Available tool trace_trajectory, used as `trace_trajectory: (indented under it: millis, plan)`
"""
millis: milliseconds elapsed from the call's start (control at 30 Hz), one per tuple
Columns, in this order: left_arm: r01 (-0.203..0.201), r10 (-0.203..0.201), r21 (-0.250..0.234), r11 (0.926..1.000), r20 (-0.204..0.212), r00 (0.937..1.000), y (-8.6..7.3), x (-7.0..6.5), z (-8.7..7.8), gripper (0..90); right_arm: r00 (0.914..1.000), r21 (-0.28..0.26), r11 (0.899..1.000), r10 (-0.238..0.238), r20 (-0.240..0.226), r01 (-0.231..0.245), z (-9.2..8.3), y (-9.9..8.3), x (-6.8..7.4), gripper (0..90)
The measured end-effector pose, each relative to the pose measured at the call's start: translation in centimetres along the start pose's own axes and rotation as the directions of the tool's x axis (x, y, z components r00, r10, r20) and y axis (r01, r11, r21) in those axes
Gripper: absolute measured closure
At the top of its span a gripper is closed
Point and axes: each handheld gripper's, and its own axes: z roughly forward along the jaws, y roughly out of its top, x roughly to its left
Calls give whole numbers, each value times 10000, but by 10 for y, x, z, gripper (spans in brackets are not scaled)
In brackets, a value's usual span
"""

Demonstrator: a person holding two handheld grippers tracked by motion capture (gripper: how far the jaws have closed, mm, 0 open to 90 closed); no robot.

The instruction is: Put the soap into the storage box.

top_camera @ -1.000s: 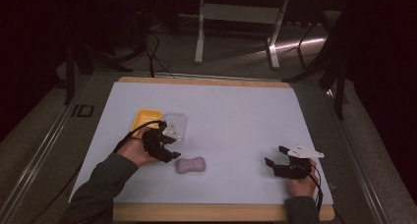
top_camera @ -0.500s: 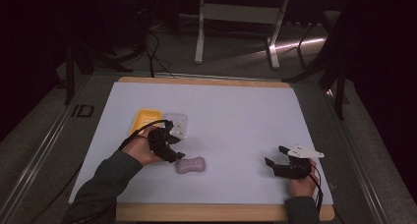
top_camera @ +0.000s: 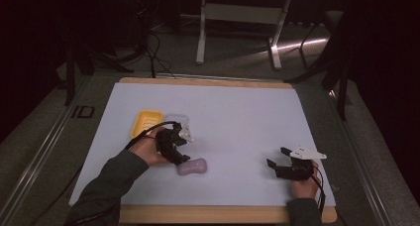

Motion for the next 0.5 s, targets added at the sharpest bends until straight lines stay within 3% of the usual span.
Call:
trace_trajectory:
  millis: [500]
  plan:
    - [-424, 413, 350, 9985, 318, 9986, 12, -6, 8, 402, 10000, 24, 10000, -48, -3, 48, 0, 0, 0, 225]
